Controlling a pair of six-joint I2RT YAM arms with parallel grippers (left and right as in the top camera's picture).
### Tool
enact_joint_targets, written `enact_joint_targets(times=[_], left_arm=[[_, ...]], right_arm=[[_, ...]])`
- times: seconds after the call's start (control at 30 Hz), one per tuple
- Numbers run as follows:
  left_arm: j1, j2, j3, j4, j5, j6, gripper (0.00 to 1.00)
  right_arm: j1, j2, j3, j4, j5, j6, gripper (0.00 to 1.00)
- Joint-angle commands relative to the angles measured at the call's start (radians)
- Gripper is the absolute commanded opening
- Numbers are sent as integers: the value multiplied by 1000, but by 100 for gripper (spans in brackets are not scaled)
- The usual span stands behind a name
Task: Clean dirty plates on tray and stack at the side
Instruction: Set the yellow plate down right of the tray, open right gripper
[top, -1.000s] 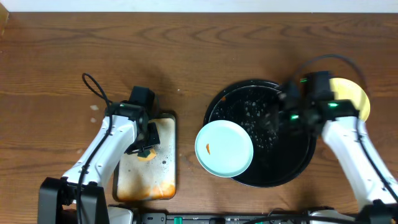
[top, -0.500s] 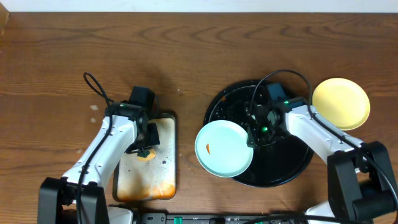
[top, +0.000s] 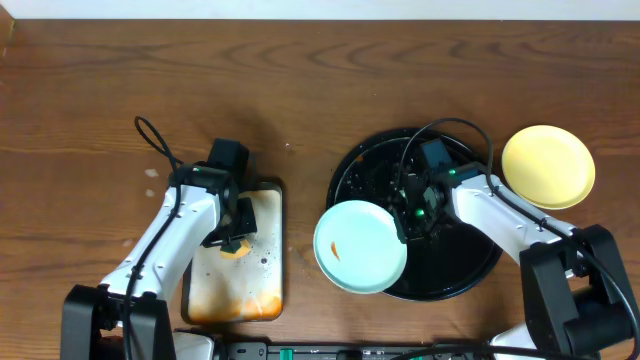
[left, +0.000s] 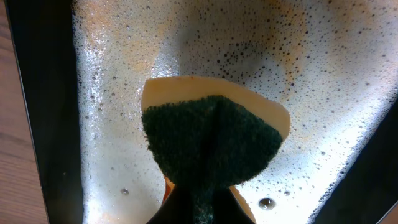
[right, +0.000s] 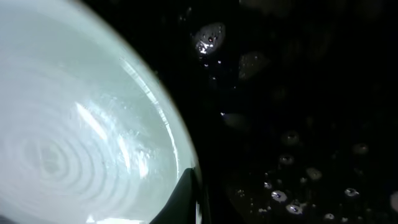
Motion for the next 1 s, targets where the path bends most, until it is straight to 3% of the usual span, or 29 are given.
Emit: enact_joint_targets(times=[0.0,0.47,0.8,0.97], left_arm=[[3,-19,-9,0,-4,6,8],[3,-19,-9,1,-4,6,8],[3,-19,-13,13,-5,7,8],[3,-18,-87,131,-5,18,8]], right_arm=[[-2,-3,-12,17,143,68,1],[-68,-92,69,48,566,56,1],[-66,-89,69,61,567,39,1],[-66,-89,69,57,567,39,1]])
